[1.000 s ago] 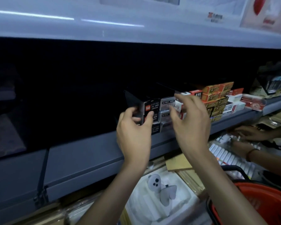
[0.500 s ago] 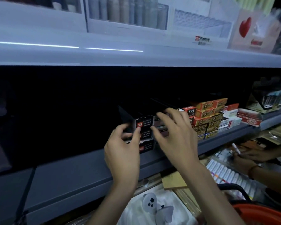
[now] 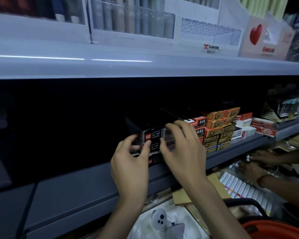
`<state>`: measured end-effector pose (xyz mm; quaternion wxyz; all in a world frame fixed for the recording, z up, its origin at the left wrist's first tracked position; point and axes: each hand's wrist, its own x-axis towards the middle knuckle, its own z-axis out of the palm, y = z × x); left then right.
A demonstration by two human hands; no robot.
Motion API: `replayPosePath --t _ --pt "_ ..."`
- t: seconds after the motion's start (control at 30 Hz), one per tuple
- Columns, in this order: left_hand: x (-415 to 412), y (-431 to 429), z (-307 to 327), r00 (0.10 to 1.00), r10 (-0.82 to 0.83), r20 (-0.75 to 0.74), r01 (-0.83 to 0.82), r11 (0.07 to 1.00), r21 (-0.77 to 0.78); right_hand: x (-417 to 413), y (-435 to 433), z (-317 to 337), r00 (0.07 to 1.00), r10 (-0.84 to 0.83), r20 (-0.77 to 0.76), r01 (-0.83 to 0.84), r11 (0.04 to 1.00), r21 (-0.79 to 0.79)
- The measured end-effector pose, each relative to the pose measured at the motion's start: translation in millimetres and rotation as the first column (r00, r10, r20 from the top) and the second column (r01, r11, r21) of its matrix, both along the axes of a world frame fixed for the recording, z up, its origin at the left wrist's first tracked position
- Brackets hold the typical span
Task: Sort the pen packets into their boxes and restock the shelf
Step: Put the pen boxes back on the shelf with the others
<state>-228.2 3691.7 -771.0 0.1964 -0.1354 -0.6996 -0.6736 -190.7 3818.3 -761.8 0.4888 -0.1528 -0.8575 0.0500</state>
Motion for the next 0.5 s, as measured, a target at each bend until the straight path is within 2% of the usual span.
replayPosePath --t 0.27,0.4,0.5 --pt "-1 1 -1 1.0 0.003 0.016 -0.003 1.0 0.011 3 -7 0 0.999 0.01 -0.032 -0.009 0.999 0.048" --pt "-2 1 -2 0.999 0.03 0.019 -0.03 0.999 0.01 4 -16 1 0.999 0.021 0.024 -0.024 0.994 0.109" --pt "-1 2 -1 0.999 0.037 0.024 -0.037 0.999 0.015 4 -18 2 0.999 0.022 0.027 -0.025 0.996 0.091"
